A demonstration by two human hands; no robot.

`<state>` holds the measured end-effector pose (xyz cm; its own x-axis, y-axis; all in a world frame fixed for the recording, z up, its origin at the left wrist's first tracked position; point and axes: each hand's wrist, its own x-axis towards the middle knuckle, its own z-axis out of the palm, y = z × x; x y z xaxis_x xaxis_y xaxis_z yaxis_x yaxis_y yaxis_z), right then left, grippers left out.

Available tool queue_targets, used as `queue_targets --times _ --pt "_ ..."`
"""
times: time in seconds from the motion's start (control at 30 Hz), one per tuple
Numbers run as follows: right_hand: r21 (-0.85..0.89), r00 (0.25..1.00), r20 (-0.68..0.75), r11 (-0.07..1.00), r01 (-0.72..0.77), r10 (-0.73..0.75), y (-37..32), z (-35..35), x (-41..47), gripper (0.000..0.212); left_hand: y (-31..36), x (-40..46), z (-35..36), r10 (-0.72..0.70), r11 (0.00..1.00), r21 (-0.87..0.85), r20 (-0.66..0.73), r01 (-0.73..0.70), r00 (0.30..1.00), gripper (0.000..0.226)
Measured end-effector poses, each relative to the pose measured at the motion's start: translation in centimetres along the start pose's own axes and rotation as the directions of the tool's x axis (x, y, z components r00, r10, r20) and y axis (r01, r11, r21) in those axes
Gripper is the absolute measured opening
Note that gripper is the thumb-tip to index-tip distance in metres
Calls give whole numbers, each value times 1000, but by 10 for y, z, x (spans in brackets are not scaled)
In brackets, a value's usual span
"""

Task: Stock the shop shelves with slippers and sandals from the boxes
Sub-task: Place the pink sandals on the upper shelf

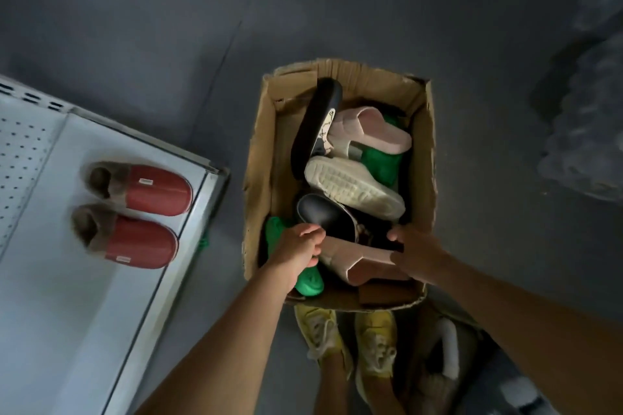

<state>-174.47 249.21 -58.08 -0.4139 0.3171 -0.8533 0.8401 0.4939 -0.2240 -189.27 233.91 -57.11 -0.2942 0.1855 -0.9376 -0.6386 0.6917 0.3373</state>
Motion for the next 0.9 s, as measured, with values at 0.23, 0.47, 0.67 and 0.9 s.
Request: queue_targets --times 0.23,0.47,0.67,0.9 --pt "-294 989 125 949 114 -80 19 65 66 70 -42 69 12 -13 1000 12 -54 14 998 44" --pt "-134 997 67 990 53 -44 23 75 74 35 -46 69 8 29 999 -12 -111 -30 993 42" --pt "818 982 182 560 -128 -42 5 36 58 40 -30 49 1 112 983 -125 -191 -137 975 81" --pt "906 969 215 395 -152 -119 -31 23 65 33 -14 47 19 124 958 -256 -33 -128 992 32"
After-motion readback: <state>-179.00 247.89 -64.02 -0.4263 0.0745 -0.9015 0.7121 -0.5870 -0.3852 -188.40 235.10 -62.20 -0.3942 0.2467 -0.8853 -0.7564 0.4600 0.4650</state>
